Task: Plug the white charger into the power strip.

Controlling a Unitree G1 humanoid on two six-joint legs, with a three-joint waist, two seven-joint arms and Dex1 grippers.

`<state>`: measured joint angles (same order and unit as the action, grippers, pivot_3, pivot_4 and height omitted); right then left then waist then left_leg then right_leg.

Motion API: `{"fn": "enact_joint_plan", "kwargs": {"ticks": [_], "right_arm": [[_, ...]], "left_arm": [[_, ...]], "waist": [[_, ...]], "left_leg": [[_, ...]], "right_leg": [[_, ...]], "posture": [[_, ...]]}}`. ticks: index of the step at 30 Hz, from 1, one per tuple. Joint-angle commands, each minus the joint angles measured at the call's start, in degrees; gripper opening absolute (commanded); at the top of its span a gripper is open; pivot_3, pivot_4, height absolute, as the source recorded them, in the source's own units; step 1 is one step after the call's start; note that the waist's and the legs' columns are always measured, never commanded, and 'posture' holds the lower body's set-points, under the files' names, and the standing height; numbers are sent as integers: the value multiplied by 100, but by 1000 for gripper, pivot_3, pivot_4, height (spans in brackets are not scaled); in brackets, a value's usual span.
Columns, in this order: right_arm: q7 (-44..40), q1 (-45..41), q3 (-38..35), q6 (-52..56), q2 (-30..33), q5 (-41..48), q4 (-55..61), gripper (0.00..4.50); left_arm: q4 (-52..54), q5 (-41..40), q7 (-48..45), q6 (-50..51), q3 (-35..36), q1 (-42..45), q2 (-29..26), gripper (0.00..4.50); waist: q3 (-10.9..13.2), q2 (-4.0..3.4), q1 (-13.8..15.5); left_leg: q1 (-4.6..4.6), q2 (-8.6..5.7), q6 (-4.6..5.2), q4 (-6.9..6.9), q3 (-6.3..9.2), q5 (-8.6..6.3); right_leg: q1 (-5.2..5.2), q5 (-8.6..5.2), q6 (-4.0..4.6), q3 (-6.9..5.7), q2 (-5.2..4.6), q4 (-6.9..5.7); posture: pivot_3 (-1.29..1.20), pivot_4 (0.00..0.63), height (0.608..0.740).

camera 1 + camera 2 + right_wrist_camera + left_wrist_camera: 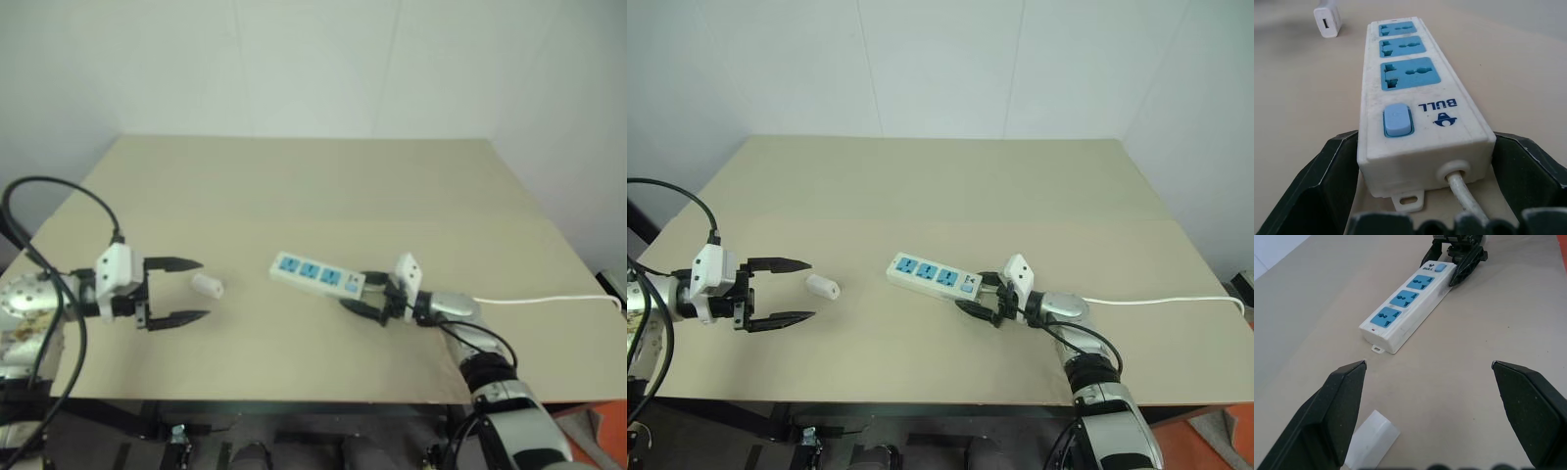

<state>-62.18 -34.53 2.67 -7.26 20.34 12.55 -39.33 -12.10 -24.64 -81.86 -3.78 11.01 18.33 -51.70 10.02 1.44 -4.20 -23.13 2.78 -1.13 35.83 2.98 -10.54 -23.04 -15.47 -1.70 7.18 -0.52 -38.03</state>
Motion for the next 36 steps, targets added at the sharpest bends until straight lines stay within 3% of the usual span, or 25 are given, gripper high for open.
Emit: {"fn": "enact_joint_plan", "kwargs": {"ticks": [1, 3, 8, 13, 17, 21, 24, 29, 36], "right_arm": [[-120, -58, -84, 59, -24, 77, -56, 3920], [-175, -38, -59, 23, -41, 37, -41, 3439], [-213, 14, 8, -82, -44, -81, -18, 3438], [-301, -15, 76, -250, -22, -219, -153, 3438], [-350, -65, 69, -257, 7, -228, -209, 3438], [-407, -69, 67, -225, 58, -230, -215, 3438], [-371, -29, 78, -186, 93, -266, -174, 3438], [-334, 108, 118, -151, 123, -296, -29, 3438], [-293, 211, 150, -65, 113, -290, 141, 3438]], "left_arm": [[21, 9, -9, -124, 24, 140, -7, 4500], [-3, -8, -15, -141, 28, 180, 23, 4500], [-218, 191, -112, -156, -186, 671, -28, 4500], [-1374, 1029, -772, -458, -1118, 2491, -29, 4500], [-2237, 1709, -1064, -648, -3032, 4142, -158, 4500], [-2786, 2065, -1064, -890, -4870, 5261, -33, 4500], [-3078, 2564, -1064, -1035, -5707, 5687, 201, 4500], [-3366, 3174, -1064, -1510, -6304, 5745, 434, 4500], [-3622, 3852, -1041, -1727, -6135, 5570, 705, 4500]], "waist": [[0, 0, 2], [0, 0, 3], [-1, 2, 4], [-3, 5, 13], [-4, 5, -3], [-4, 5, -31], [-4, 4, -39], [-3, 6, -29], [-3, 6, 15]], "left_leg": [[0, 0, 0, 0, 1, 0], [0, 0, 0, 1, 0, 0], [-1, 0, 0, 1, 1, 0], [0, -1, -3, 7, 9, 2], [-1, -6, -5, 10, 9, 3], [-3, -6, -1, 5, 7, 1], [-10, -7, 1, 3, 8, 0], [-13, -7, 1, 5, 7, 0], [-16, -9, 1, 7, 9, 0]], "right_leg": [[0, 0, 0, 0, 0, 0], [0, 0, 0, 0, 0, 0], [1, 0, 0, -1, 1, 0], [6, -2, -11, -6, 8, 0], [11, -8, -30, -2, 8, 6], [7, -10, -32, 6, 7, 4], [0, -11, -33, 5, 8, 3], [-2, -12, -34, 6, 7, 3], [-3, -12, -35, 5, 7, 3]], "posture": [[0, 150, 740], [0, 150, 740], [0, 150, 740], [0, 150, 740], [0, 150, 740], [0, 150, 740], [0, 150, 740], [0, 150, 740], [0, 150, 740]]}}
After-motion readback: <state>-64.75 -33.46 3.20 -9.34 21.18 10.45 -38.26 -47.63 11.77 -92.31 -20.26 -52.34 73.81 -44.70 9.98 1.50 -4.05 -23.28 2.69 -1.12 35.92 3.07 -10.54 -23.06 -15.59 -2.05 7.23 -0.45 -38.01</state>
